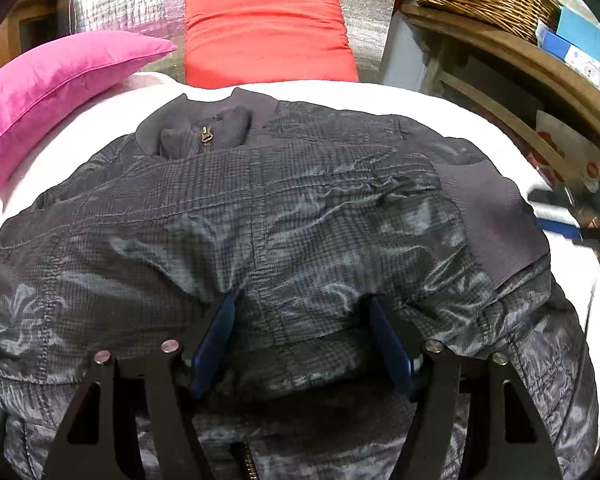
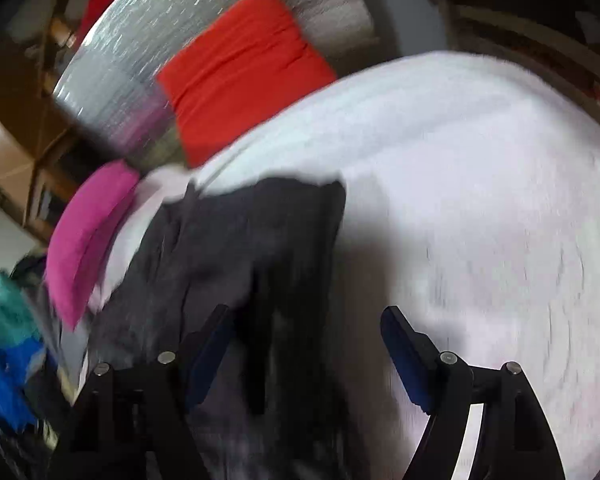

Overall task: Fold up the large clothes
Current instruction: 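Grasp the jacket side with the right tool and lift it toward the left tool, then grasp the ribbed hem of the folded jacket with both tools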

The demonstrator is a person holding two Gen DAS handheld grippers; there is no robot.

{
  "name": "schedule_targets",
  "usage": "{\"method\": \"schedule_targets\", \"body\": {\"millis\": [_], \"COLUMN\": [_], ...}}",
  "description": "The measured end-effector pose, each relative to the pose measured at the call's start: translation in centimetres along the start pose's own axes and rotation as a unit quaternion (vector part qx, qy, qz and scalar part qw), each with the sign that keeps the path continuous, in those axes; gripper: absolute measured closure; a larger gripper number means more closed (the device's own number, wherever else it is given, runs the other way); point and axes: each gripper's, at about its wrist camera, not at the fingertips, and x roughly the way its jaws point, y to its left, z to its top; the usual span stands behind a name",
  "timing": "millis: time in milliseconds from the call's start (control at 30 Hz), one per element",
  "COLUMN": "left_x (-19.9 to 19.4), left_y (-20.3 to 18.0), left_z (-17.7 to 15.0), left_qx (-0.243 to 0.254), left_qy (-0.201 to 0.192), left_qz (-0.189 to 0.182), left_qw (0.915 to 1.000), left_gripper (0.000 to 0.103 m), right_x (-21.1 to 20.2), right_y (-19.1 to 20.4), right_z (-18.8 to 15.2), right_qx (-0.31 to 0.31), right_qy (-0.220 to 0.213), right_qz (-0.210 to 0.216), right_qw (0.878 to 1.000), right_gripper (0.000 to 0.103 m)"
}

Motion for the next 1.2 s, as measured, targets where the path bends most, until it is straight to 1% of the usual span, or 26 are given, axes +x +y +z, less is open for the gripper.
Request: {"method": "schedule_targets", "body": {"millis": [33, 67, 100, 133, 200, 233, 267, 300, 333, 367, 400, 433, 467, 500, 567, 633, 733, 767, 867, 900, 933, 967, 1033, 1067, 1100, 1200], "left_x": [0.0, 0.0, 0.0, -0.1, -0.2, -0.2, -0.2, -0.1, 0.0, -0.2, -0.4, -0.7, -1.6, -2.5, -5.1, -8.7, -14.0, -15.4, -20.4, -22.0, -22.7, -23.9, -25.6, -26.1, -26.6, -27.3], "left_y": [0.0, 0.0, 0.0, 0.0, 0.2, 0.4, 0.4, 0.3, 0.1, 0.0, -0.1, -0.1, 0.1, 0.5, 1.4, 3.3, 7.2, 8.5, 13.6, 15.4, 16.1, 17.2, 18.2, 18.3, 18.5, 18.5], "left_z": [0.0, 0.0, 0.0, 0.0, 0.0, 0.0, 0.0, 0.0, 0.0, 0.0, 0.0, 0.0, -0.1, -0.2, -1.0, -2.8, -6.8, -8.1, -13.8, -16.3, -17.6, -19.9, -23.5, -24.6, -26.1, -28.5], "left_qx": [-0.001, -0.001, -0.001, 0.001, 0.001, -0.001, -0.002, -0.001, 0.003, 0.006, 0.009, 0.013, 0.011, 0.005, -0.002, -0.017, -0.042, -0.056, -0.134, -0.168, -0.183, -0.202, -0.223, -0.227, -0.235, -0.249], "left_qy": [0.001, 0.001, 0.002, 0.003, 0.005, 0.006, 0.007, 0.007, 0.007, 0.005, 0.003, 0.004, 0.003, 0.000, -0.020, -0.040, -0.054, -0.056, -0.052, -0.046, -0.040, -0.028, -0.021, -0.019, -0.016, -0.015], "left_qz": [0.001, 0.001, 0.002, 0.003, 0.000, -0.003, -0.002, -0.001, 0.004, 0.008, 0.010, 0.011, 0.007, -0.001, -0.017, -0.017, -0.003, 0.002, 0.001, -0.001, -0.001, -0.001, 0.003, 0.002, -0.001, -0.009], "left_qw": [1.0000, 1.0000, 1.0000, 1.0000, 1.0000, 1.0000, 1.0000, 1.0000, 1.0000, 0.9999, 0.9999, 0.9998, 0.9999, 1.0000, 0.9997, 0.9989, 0.9977, 0.9969, 0.9895, 0.9847, 0.9824, 0.9789, 0.9745, 0.9736, 0.9719, 0.9684], "left_gripper": [0.032, 0.031, 0.031, 0.031, 0.031, 0.031, 0.031, 0.031, 0.031, 0.031, 0.031, 0.031, 0.031, 0.031, 0.031, 0.030, 0.029, 0.027, 0.024, 0.024, 0.024, 0.024, 0.024, 0.024, 0.024, 0.024], "right_x": [0.2, 0.5, 1.4, 1.4, 0.2, -0.1, 0.6, 1.4, 2.2, 1.5, 0.7, 0.0, -1.3, -2.1, -4.5, -6.8, -9.4, -10.4, -12.9, -13.7, -14.5, -14.9, -15.1, -15.7, -15.8, -16.3], "right_y": [0.4, 0.8, 1.1, 1.4, 2.1, 2.1, 1.0, -0.1, -1.3, -1.9, -1.9, -1.9, -1.5, -1.3, -0.5, -0.3, -0.3, -0.5, -1.2, -1.4, -1.8, -2.0, -1.8, -1.8, -1.8, -1.5], "right_z": [-0.9, -1.7, -1.6, -1.5, -1.0, -0.8, -1.0, -1.4, -1.9, -2.2, -2.3, -2.5, -2.8, -3.1, -4.5, -6.9, -11.2, -13.2, -19.0, -20.9, -23.1, -24.3, -26.9, -28.5, -29.1, -31.0], "right_qx": [-0.016, -0.033, -0.045, -0.052, -0.059, -0.061, -0.043, -0.032, -0.012, 0.009, 0.024, 0.030, 0.027, 0.019, 0.001, -0.002, -0.007, -0.005, 0.012, 0.020, 0.031, 0.037, 0.052, 0.055, 0.055, 0.060], "right_qy": [0.018, 0.033, 0.044, 0.042, 0.015, 0.008, 0.017, 0.030, 0.040, 0.023, 0.012, 0.005, -0.008, -0.019, -0.040, -0.050, -0.049, -0.048, -0.034, -0.030, -0.028, -0.026, -0.022, -0.022, -0.022, -0.023], "right_qz": [0.008, 0.007, 0.001, -0.008, -0.010, -0.011, -0.030, -0.051, -0.041, -0.020, -0.013, -0.013, -0.014, -0.019, -0.022, -0.016, -0.002, 0.003, 0.023, 0.027, 0.032, 0.034, 0.039, 0.042, 0.043, 0.050], "right_qw": [1.000, 0.999, 0.998, 0.998, 0.998, 0.998, 0.998, 0.998, 0.998, 1.000, 1.000, 0.999, 0.999, 0.999, 0.999, 0.999, 0.999, 0.999, 0.999, 0.999, 0.999, 0.998, 0.998, 0.997, 0.997, 0.997], "right_gripper": [0.030, 0.040, 0.059, 0.070, 0.078, 0.080, 0.082, 0.088, 0.084, 0.084, 0.074, 0.049, 0.035, 0.025, 0.025, 0.025, 0.025, 0.025, 0.025, 0.025, 0.025, 0.025, 0.025, 0.025, 0.025, 0.025]}}
